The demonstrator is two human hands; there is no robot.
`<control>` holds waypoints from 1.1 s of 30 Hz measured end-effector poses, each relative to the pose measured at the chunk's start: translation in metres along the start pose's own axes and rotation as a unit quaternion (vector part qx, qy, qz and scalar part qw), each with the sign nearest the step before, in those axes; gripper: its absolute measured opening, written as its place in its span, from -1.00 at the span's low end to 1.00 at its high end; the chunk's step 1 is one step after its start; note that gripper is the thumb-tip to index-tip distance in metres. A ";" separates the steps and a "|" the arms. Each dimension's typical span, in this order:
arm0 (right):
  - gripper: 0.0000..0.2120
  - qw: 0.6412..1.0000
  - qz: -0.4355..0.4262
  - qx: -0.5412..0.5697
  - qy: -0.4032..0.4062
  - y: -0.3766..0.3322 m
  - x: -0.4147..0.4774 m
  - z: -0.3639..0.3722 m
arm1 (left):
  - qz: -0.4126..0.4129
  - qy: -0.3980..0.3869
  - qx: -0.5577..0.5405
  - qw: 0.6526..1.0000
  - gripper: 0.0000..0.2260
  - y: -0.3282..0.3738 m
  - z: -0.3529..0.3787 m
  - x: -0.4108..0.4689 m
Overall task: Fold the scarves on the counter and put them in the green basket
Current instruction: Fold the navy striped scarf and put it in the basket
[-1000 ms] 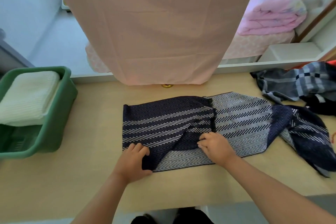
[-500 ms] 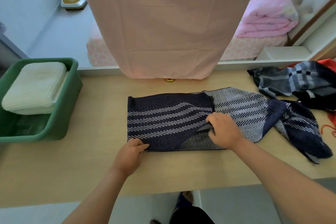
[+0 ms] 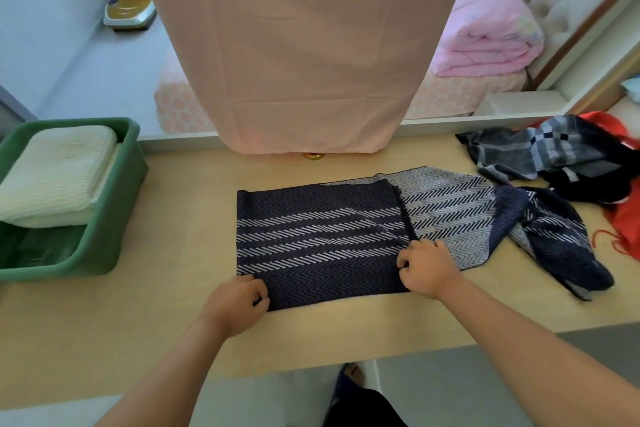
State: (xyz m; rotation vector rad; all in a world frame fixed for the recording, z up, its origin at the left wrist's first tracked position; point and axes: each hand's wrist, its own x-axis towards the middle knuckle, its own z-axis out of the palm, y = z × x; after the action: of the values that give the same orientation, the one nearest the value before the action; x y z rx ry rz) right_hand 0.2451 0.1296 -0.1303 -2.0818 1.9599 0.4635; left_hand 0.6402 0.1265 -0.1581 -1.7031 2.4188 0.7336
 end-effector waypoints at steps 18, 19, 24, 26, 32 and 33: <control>-0.59 0.968 0.113 0.218 0.046 0.043 0.177 -0.037 | -0.040 0.060 0.054 0.996 -0.60 0.059 -0.054 0.185; -0.63 0.973 0.104 0.198 0.048 0.045 0.180 -0.036 | -0.042 0.062 0.054 0.996 -0.60 0.059 -0.052 0.187; -0.83 0.909 0.078 0.389 0.128 0.047 0.183 -0.038 | -0.021 0.160 0.041 0.986 -0.63 0.060 -0.039 0.190; -0.86 0.860 0.102 0.478 0.142 0.046 0.186 -0.047 | -0.019 0.185 0.044 0.982 -0.61 0.058 -0.033 0.192; -0.70 0.929 0.161 0.319 0.097 0.053 0.206 -0.047 | -0.086 0.068 0.075 0.991 -0.35 0.045 -0.005 0.189; -0.68 0.935 0.170 0.297 0.089 0.054 0.206 -0.045 | -0.094 0.066 0.078 0.990 -0.34 0.043 -0.001 0.188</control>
State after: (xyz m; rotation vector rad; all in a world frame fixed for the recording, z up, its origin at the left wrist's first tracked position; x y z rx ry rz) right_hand 0.2041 -0.0812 -0.1677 -1.4547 2.2105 -0.2565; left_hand 0.5314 -0.0250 -0.2073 -1.9364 2.2834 0.4088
